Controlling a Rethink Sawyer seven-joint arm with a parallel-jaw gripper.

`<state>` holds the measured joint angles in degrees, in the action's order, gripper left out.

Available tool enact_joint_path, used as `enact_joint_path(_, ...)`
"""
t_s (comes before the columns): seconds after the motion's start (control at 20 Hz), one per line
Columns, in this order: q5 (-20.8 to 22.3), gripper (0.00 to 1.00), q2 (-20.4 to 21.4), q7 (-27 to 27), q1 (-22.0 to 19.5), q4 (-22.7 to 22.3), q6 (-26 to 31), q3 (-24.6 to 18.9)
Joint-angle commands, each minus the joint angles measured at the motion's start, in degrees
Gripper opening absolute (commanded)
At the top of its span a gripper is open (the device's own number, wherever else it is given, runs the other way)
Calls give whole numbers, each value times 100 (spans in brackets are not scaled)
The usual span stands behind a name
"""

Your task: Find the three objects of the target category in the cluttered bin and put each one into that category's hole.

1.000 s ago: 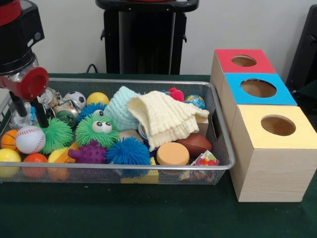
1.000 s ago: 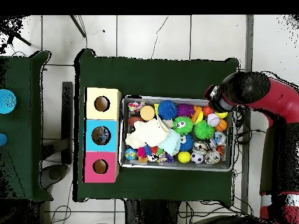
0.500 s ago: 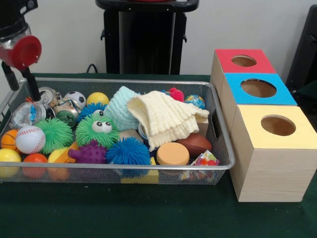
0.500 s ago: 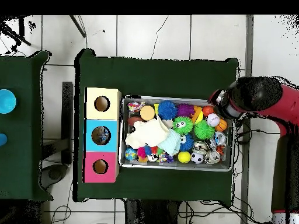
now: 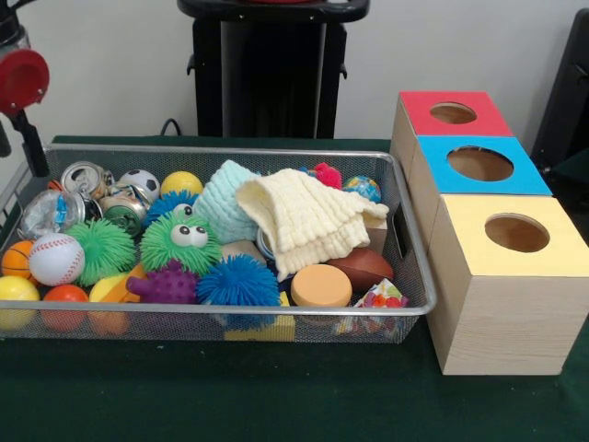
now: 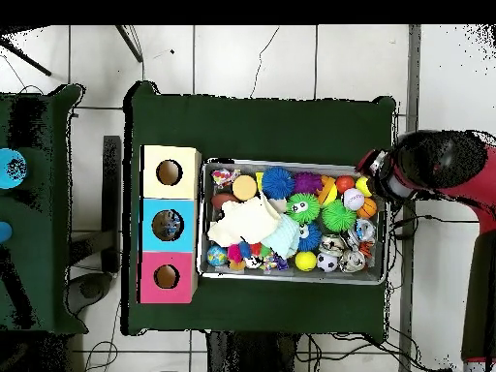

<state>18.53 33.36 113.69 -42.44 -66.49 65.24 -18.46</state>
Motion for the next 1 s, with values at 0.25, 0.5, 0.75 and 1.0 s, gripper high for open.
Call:
enact_joint_path(0.25, 175, 100, -550, -936, -41, -400, -339, -288)
enact_joint_path(0.5, 185, 100, -531, -826, 46, -384, -362, -265)
enact_joint_path(0.75, 229, 100, -502, -820, 134, -184, -133, -225)
enact_joint_path(1.0, 234, 100, -511, -863, 172, -50, 50, -223)
